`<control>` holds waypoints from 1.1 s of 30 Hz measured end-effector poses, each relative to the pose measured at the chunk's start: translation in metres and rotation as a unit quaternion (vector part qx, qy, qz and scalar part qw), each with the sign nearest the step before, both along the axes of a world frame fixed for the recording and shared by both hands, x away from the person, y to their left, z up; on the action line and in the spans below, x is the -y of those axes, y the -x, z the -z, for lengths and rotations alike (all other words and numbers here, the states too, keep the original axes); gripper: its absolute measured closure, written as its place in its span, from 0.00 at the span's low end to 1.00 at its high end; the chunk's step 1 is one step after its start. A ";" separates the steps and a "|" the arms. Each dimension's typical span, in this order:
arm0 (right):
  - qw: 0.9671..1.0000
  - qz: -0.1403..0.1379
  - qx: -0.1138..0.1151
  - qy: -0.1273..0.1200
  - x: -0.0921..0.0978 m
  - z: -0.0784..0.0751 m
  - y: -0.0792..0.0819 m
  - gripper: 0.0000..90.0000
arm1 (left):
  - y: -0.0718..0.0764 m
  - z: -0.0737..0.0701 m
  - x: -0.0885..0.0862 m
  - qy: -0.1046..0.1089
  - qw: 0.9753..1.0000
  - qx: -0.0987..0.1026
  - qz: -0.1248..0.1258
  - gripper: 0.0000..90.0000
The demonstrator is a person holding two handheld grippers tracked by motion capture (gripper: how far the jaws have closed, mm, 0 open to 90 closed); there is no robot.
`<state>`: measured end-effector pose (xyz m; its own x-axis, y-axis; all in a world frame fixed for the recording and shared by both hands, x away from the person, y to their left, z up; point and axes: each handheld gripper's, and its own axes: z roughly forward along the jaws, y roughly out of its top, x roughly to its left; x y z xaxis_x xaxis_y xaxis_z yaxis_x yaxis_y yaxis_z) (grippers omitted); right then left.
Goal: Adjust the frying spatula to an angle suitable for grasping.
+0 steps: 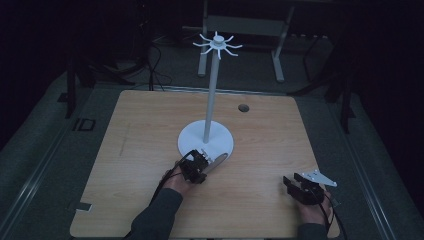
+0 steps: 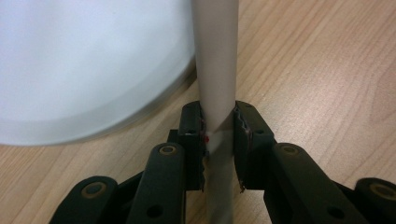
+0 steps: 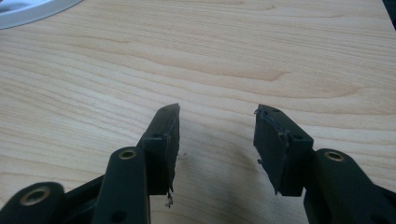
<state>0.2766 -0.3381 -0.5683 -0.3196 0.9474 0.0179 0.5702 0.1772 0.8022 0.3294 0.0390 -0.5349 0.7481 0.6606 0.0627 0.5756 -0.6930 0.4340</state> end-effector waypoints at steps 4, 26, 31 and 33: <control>1.000 0.000 0.000 -0.001 0.000 0.000 0.000 0.56 | 0.005 -0.005 -0.001 0.029 0.999 0.021 -0.001 0.83; 1.000 0.005 -0.001 -0.003 0.001 0.000 0.000 0.55 | 0.022 -0.034 -0.019 0.115 0.986 0.110 -0.044 0.83; 1.000 0.007 0.000 -0.005 0.002 0.000 0.000 0.55 | 0.023 -0.036 -0.020 0.128 0.983 0.120 -0.054 0.83; 1.000 0.007 0.000 -0.004 0.002 0.000 0.000 0.55 | 0.024 -0.038 -0.021 0.128 0.982 0.126 -0.055 0.83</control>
